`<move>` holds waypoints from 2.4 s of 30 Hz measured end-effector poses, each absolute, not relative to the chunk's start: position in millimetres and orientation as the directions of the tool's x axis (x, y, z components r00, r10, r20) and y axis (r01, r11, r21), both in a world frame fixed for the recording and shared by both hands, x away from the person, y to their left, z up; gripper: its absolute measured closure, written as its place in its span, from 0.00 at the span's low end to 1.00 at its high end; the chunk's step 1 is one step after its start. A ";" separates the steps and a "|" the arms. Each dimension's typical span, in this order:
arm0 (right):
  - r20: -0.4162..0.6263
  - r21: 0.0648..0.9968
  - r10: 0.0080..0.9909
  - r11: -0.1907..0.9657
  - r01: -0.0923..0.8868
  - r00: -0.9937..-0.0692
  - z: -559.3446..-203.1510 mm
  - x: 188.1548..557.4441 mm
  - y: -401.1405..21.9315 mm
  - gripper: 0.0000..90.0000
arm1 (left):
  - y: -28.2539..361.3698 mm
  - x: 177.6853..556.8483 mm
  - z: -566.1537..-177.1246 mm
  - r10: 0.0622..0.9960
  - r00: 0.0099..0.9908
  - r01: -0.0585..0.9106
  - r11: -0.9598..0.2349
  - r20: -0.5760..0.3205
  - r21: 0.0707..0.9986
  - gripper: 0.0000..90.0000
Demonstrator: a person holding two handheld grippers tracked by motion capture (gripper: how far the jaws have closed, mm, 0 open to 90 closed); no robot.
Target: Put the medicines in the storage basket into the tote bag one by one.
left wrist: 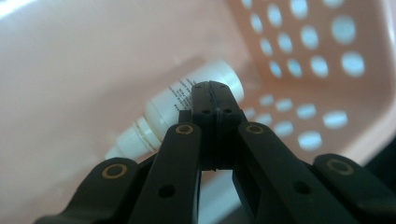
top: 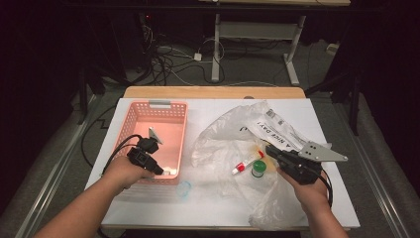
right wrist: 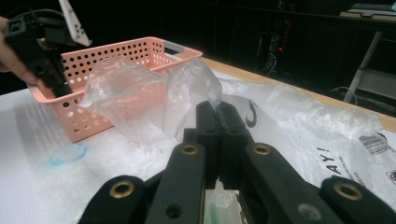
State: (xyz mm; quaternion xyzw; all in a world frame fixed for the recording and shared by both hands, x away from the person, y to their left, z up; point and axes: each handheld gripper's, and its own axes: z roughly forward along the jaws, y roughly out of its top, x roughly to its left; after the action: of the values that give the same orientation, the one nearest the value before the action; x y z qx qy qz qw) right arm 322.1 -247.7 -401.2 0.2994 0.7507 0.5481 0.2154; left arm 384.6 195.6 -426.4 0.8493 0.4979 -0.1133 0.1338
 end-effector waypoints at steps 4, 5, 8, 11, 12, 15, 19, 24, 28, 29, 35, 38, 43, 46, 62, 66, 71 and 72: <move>0.004 0.953 0.687 0.218 0.212 -0.727 -401.2 322.1 -248.2 1.00 | 197.5 394.9 -421.1 0.865 0.451 0.881 -0.394 -0.219 0.261 0.98; 0.006 0.953 0.687 0.217 0.213 -0.727 -401.1 322.1 -248.7 1.00 | 198.2 395.7 -420.0 0.868 0.446 0.881 -0.381 -0.219 0.282 0.98; 0.009 0.953 0.692 0.212 0.215 -0.722 -401.2 322.2 -250.2 1.00 | 197.8 393.1 -417.5 0.847 0.469 0.875 -0.406 -0.249 0.264 0.98; 0.013 0.952 0.692 0.213 0.222 -0.722 -402.2 322.5 -249.9 1.00 | 198.9 389.7 -416.7 0.836 0.485 0.870 -0.432 -0.259 0.236 0.98; 0.011 0.951 0.691 0.215 0.220 -0.723 -402.3 322.6 -249.3 1.00 | 198.7 389.2 -417.6 0.836 0.487 0.869 -0.437 -0.252 0.231 0.98; 0.009 0.951 0.686 0.218 0.218 -0.728 -401.9 322.2 -247.2 1.00 | 197.0 391.2 -421.9 0.839 0.490 0.868 -0.446 -0.236 0.216 0.98; 0.007 0.952 0.687 0.218 0.215 -0.726 -401.5 321.7 -248.0 1.00 | 192.8 397.9 -429.0 0.842 0.488 0.871 -0.451 -0.229 0.195 0.98; 0.015 0.951 0.689 0.213 0.222 -0.724 -402.4 322.6 -249.8 1.00 | 190.3 404.0 -430.5 0.842 0.485 0.870 -0.438 -0.236 0.224 0.98; 0.014 0.952 0.693 0.211 0.221 -0.720 -402.4 322.6 -251.5 1.00 | 190.5 407.2 -421.0 0.827 0.507 0.850 -0.432 -0.244 0.301 0.84; 0.014 0.952 0.694 0.211 0.222 -0.720 -402.5 322.6 -251.5 1.00 | 191.9 408.7 -418.7 0.830 0.503 0.849 -0.423 -0.240 0.318 0.76; 0.013 0.952 0.689 0.213 0.220 -0.725 -402.3 322.8 -250.2 0.99 | 189.1 417.7 -428.2 0.836 0.518 0.844 -0.464 -0.182 0.271 0.36; 0.010 0.952 0.690 0.216 0.219 -0.724 -402.8 322.8 -249.9 0.99 | 187.3 421.6 -434.8 0.833 0.530 0.837 -0.484 -0.158 0.255 0.32; 0.014 0.952 0.690 0.213 0.221 -0.724 -402.8 322.8 -250.5 0.99 | 182.7 427.4 -443.9 0.820 0.556 0.828 -0.534 -0.136 0.170 0.39; 0.014 0.951 0.689 0.214 0.223 -0.724 -403.1 323.2 -250.4 0.99 | 180.3 429.2 -447.9 0.805 0.580 0.813 -0.564 -0.123 0.144 0.49; 0.008 0.953 0.692 0.214 0.215 -0.722 -401.4 322.2 -251.9 0.99 | 177.4 435.3 -453.0 0.823 0.555 0.829 -0.536 -0.118 0.160 0.64; 0.011 0.954 0.696 0.208 0.216 -0.718 -401.0 322.5 -253.1 0.99 | 180.0 432.7 -446.1 0.826 0.547 0.830 -0.514 -0.136 0.214 0.64; 0.010 0.953 0.695 0.211 0.217 -0.719 -401.9 322.8 -253.2 1.00 | 187.0 425.5 -430.5 0.834 0.519 0.836 -0.451 -0.187 0.311 0.64; 0.008 0.953 0.693 0.213 0.216 -0.721 -401.7 322.7 -253.1 1.00 | 187.6 423.8 -428.3 0.832 0.521 0.833 -0.449 -0.189 0.322 0.64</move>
State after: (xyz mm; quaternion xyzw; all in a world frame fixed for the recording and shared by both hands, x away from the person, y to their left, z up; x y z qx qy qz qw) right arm 322.7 -253.1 -401.7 0.3038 0.7479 0.5486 0.2177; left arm 423.8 187.6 -428.3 0.8511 0.4893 -0.0017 0.1903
